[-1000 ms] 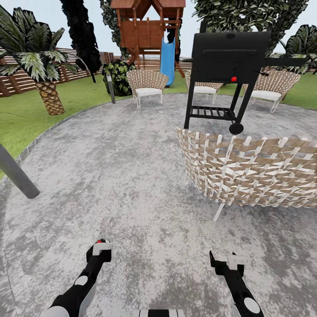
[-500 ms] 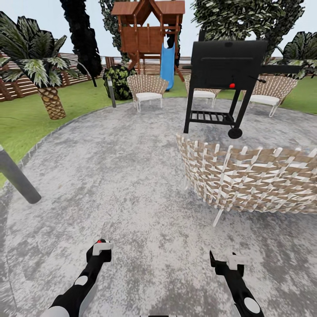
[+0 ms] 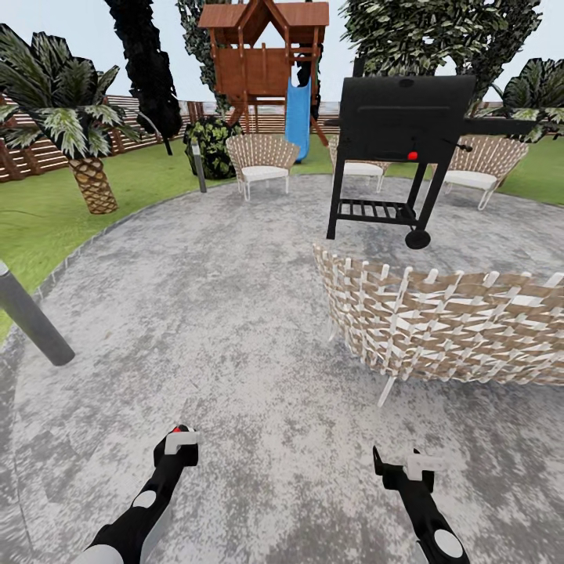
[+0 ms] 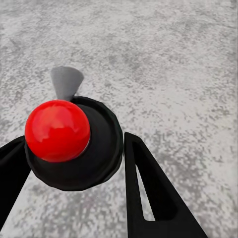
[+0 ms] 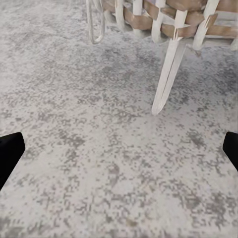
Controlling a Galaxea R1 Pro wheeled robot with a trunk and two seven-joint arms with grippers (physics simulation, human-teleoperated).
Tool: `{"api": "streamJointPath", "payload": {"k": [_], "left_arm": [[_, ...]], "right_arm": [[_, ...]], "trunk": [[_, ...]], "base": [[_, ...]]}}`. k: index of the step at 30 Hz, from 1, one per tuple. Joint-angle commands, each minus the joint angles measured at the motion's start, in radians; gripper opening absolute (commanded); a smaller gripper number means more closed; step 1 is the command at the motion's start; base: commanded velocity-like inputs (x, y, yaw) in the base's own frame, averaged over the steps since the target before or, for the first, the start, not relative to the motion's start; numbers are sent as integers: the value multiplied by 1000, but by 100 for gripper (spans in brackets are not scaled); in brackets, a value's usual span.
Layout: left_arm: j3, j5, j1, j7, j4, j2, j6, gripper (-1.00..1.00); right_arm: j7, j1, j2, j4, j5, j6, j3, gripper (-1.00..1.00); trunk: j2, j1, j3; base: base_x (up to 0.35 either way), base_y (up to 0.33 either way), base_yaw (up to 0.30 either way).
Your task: In the garden, pick up the pesticide atomizer on the floor and spray pesticide onto both trees until each tree trunk is fully covered.
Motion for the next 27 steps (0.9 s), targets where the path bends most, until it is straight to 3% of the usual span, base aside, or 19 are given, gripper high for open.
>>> {"api": "streamJointPath", "payload": {"k": [1,7,11,16,23,27], "left_arm": [[0,0,0,0,0,0,0,-100],[2,3,12,0,-3,1,0,-100],[3,-1,32,-1,-55,2,7,-100],[5,-1,102,3,-79,5,5,-100],[6,3,210,46,-82,11,-2,-100],[7,4,240,51,-75,12,-2,-100]], "right_arm": [[0,0,0,0,0,0,0,100],[0,0,0,29,0,-2,0,100],[1,0,-1,35,2,-4,1,100],[0,5,-8,79,2,-20,0,100],[4,15,-4,314,2,-287,2,100],[4,15,-4,348,2,-328,2,100]], "trunk": [[0,0,0],[0,0,0],[0,0,0],[0,0,0],[0,0,0],[0,0,0]], "base": [[0,0,0],[138,72,0],[243,211,0],[235,265,0],[234,276,0],[256,249,0]]}}
